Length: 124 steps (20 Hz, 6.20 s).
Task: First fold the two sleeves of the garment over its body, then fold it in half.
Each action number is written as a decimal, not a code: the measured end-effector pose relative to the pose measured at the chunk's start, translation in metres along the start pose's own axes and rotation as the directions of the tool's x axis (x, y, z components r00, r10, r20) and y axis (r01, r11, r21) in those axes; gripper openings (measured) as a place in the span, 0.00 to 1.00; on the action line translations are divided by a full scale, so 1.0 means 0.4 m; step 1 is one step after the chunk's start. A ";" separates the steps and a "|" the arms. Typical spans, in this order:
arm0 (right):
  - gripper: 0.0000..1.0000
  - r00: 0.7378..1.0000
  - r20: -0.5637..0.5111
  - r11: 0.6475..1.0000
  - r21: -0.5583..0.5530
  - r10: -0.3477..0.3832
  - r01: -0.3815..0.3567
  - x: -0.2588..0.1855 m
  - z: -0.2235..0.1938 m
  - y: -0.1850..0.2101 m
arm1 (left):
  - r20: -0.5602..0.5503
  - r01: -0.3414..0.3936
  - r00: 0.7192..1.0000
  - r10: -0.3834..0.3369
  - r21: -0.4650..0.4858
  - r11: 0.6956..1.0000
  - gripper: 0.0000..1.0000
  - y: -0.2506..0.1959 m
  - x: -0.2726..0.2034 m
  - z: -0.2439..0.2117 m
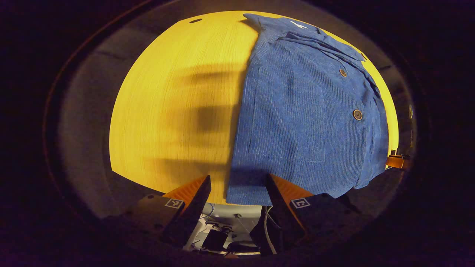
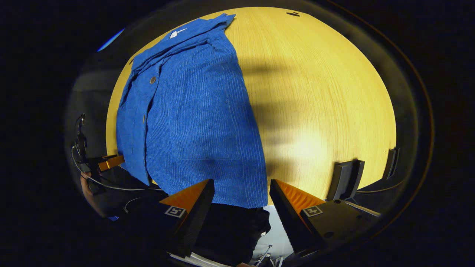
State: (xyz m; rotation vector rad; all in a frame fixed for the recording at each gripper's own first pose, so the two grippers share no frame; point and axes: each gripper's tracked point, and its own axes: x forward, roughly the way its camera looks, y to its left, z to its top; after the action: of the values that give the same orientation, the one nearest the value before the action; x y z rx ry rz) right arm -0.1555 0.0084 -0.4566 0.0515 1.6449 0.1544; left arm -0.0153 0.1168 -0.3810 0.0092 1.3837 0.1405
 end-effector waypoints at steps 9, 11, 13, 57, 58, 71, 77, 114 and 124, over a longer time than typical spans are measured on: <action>0.98 0.995 -0.044 0.995 -0.045 -0.091 0.089 0.049 -0.016 -0.009 | -0.029 0.026 0.999 -0.025 0.012 1.000 0.85 -0.019 -0.003 -0.003; 0.94 0.989 -0.050 0.989 -0.056 -0.136 0.133 0.055 -0.017 -0.015 | -0.037 0.025 0.999 -0.024 0.018 1.000 0.85 -0.020 0.000 -0.002; 0.93 0.983 -0.047 0.982 -0.072 -0.177 0.174 0.060 -0.020 -0.018 | -0.058 0.025 0.998 -0.024 0.026 0.999 0.85 -0.019 -0.001 -0.001; 0.05 0.807 0.572 0.981 -0.186 0.149 -0.050 -0.506 0.735 0.322 | 0.515 0.289 0.814 -0.269 0.043 0.956 0.00 -0.095 -0.554 0.591; 0.05 0.808 0.570 0.982 -0.184 0.147 -0.048 -0.489 0.796 0.314 | 0.512 0.244 0.831 -0.218 0.018 0.970 0.00 -0.081 -0.533 0.649; 0.05 0.888 0.459 0.968 -0.219 -0.010 0.124 -0.026 1.297 0.193 | 0.306 -0.018 0.950 0.059 -0.137 0.990 0.00 -0.097 -0.252 1.100; 0.19 0.902 0.430 0.976 -0.209 0.037 0.060 0.061 1.330 0.186 | 0.308 -0.052 0.947 0.090 -0.131 0.990 0.28 -0.143 -0.213 1.139; 0.97 0.125 0.977 0.947 -0.200 0.173 0.252 -0.948 0.431 0.519 | 0.972 -0.143 0.229 -0.049 0.083 0.986 0.85 -0.263 -0.977 0.274; 0.96 0.032 0.990 0.974 -0.138 0.134 0.182 -0.941 0.067 0.536 | 0.994 -0.011 0.021 -0.106 0.107 0.994 0.82 -0.315 -0.985 -0.047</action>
State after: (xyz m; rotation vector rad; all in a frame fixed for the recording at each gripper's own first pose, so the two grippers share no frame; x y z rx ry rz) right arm -0.1112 0.1747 -0.0582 -0.0507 0.0817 0.2094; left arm -0.0924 -0.0509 -0.0101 0.1185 -0.1588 -0.0186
